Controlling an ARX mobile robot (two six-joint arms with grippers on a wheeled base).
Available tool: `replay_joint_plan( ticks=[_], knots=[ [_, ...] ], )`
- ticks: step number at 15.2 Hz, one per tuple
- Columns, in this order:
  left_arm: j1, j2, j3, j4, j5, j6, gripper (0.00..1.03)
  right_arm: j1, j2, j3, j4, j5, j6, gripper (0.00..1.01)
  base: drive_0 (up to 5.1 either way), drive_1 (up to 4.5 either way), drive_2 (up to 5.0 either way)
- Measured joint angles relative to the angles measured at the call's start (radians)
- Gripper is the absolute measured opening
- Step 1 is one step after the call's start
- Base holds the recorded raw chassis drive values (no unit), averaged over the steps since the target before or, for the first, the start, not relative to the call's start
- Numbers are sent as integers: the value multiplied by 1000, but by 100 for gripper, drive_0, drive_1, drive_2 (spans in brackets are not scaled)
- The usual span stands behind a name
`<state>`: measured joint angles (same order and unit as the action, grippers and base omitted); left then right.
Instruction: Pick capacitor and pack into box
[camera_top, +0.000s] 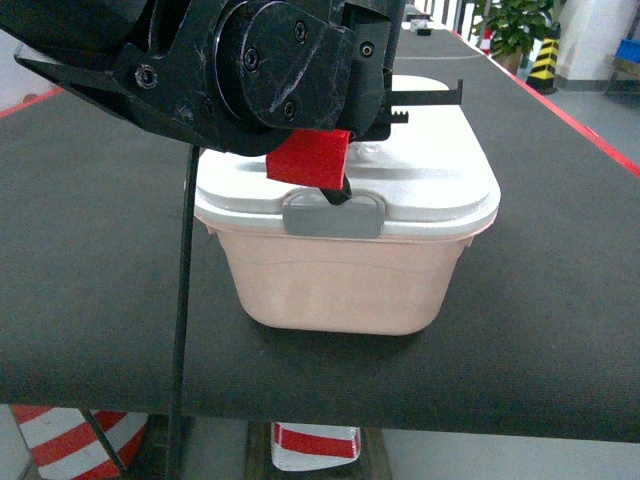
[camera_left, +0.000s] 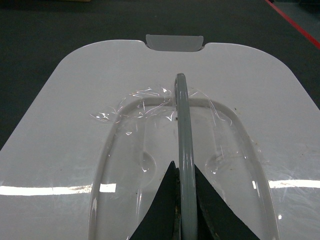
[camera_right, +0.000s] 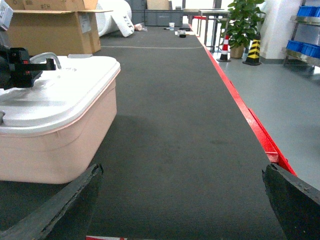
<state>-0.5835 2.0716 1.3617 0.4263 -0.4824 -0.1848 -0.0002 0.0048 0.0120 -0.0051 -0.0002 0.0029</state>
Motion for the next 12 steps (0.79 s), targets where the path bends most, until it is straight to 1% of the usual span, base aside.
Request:
replay_joint_plan(
  ticks=[1, 2, 4, 5, 6, 7, 8, 9, 10, 12],
  knots=[
    [0, 3, 0, 11, 0, -1, 2, 0, 0, 0, 0, 0, 0, 98, 0, 0, 0],
    [3, 4, 0, 32, 5, -1, 13, 0, 0, 0, 0, 0, 0, 98, 0, 0, 0],
    [17, 3, 0, 131, 9, 8, 47, 0, 0, 0, 0, 0, 0, 98, 0, 0, 0],
    [25, 3, 0, 187, 11, 19, 60, 0, 0, 0, 0, 0, 0, 98, 0, 0, 0],
    [36, -7, 0, 208, 15, 28, 70, 0, 0, 0, 0, 0, 0, 98, 0, 0, 0],
    [48, -15, 3, 238, 16, 32, 79, 0, 0, 0, 0, 0, 0, 98, 0, 0, 0],
    [63, -29, 12, 243, 16, 36, 88, 0, 0, 0, 0, 0, 0, 98, 0, 0, 0],
    [88, -61, 16, 259, 19, 45, 100, 0, 0, 0, 0, 0, 0, 98, 0, 0, 0],
    [116, -97, 13, 271, 19, 53, 97, 0, 0, 0, 0, 0, 0, 98, 0, 0, 0],
    [161, -172, -28, 286, 19, 61, 98, 0, 0, 0, 0, 0, 0, 98, 0, 0, 0]
  ],
)
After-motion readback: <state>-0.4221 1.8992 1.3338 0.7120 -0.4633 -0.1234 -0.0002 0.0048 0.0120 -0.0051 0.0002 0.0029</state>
